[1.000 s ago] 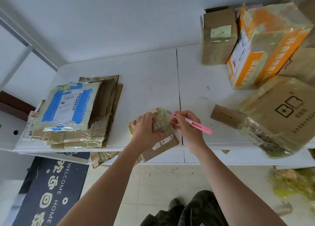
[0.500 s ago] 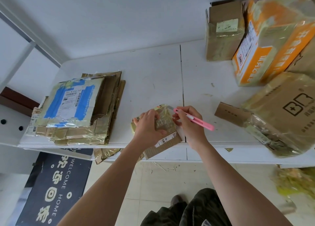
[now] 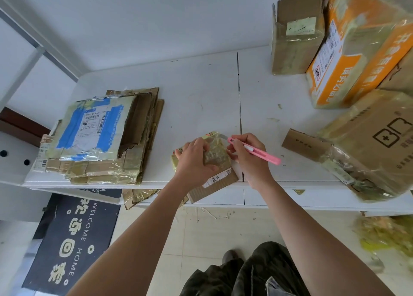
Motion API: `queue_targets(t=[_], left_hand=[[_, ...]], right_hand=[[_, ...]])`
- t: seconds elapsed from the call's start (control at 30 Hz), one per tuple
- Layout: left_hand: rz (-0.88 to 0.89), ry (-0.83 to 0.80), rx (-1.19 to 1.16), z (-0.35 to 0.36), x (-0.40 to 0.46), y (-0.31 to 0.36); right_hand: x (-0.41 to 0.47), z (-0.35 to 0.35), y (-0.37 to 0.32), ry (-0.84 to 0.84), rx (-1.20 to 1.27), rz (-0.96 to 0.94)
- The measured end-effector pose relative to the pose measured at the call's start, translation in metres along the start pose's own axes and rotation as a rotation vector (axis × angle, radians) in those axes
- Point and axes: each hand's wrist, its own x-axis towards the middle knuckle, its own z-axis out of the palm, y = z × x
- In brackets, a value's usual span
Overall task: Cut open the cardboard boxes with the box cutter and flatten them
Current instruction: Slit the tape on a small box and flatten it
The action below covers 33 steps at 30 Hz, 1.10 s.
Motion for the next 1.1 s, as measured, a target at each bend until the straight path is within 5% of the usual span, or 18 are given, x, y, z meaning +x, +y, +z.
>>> queue_targets(t=[0.3, 0.83, 1.1], left_hand=[[0.005, 0.017, -0.001, 0.002, 0.003, -0.002], [-0.007, 0.024, 0.003, 0.003, 0.001, 0.0], [-0.041, 0.019, -0.041, 0.001, -0.002, 0.003]], right_hand=[[-0.003, 0.002, 0.003, 0.017, 0.005, -0.005], [-0.031, -0.049, -0.012, -0.256, -0.14, -0.021], [-0.017, -0.027, -0.023, -0.204, -0.036, -0.023]])
